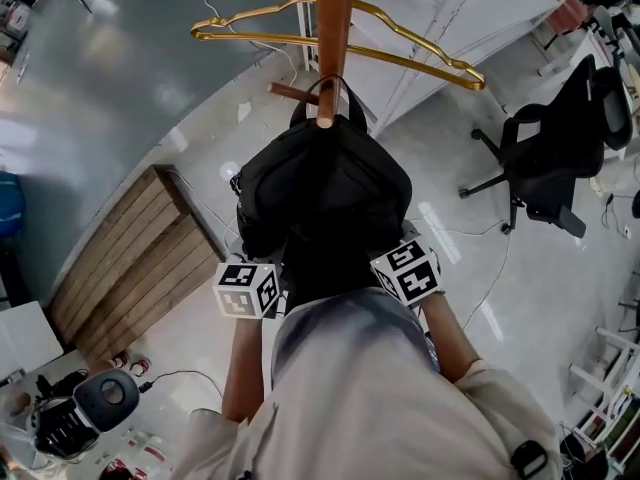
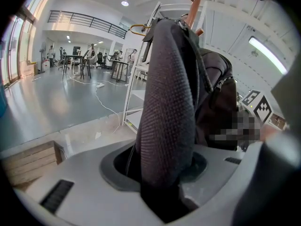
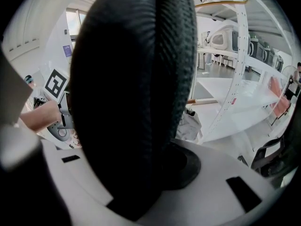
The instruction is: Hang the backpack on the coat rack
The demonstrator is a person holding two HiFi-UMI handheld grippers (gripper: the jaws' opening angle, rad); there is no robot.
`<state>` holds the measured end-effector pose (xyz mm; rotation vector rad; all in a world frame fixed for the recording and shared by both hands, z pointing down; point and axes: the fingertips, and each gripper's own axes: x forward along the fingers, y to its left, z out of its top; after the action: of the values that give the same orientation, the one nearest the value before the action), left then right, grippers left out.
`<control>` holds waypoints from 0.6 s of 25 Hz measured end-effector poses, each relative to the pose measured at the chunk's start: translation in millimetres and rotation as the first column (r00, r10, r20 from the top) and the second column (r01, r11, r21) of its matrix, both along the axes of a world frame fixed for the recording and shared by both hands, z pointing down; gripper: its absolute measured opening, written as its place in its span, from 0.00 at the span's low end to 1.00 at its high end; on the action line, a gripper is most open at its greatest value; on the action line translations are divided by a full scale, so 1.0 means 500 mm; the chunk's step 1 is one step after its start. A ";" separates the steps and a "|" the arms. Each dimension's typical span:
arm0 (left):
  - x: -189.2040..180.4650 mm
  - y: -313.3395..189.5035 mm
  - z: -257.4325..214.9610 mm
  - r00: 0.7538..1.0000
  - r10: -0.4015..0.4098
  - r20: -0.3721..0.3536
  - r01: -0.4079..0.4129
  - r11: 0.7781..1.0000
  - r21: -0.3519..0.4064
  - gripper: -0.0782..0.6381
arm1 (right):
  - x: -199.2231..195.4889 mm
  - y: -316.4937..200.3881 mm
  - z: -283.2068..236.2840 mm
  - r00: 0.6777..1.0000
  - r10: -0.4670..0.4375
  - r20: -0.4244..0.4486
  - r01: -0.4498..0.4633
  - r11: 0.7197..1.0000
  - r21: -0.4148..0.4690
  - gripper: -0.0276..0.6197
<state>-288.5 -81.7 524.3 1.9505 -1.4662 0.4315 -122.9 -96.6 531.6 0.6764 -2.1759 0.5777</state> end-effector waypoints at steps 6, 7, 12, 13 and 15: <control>-0.005 -0.004 0.024 1.000 0.011 0.000 -0.011 1.000 -0.019 0.33 | -0.004 -0.003 0.020 1.000 0.014 -0.004 -0.014 1.000 -0.019 0.24; -0.006 -0.006 0.026 1.000 0.013 -0.001 -0.013 1.000 -0.022 0.33 | -0.005 -0.004 0.023 1.000 0.016 -0.004 -0.016 1.000 -0.022 0.24; -0.010 -0.015 0.038 1.000 0.020 -0.007 -0.020 0.999 -0.035 0.33 | -0.008 -0.011 0.035 1.000 0.027 -0.006 -0.027 0.999 -0.035 0.24; -0.012 -0.015 0.039 1.000 0.023 -0.007 -0.023 0.999 -0.038 0.33 | -0.010 -0.011 0.036 1.000 0.030 -0.007 -0.030 0.999 -0.039 0.24; -0.014 -0.019 0.040 1.000 0.028 -0.008 -0.029 0.999 -0.042 0.33 | -0.011 -0.013 0.038 0.999 0.034 -0.008 -0.034 0.998 -0.043 0.24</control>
<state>-295.6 -91.1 544.6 1.9402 -1.4153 0.4631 -128.6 -103.3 550.6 0.6926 -2.1427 0.6374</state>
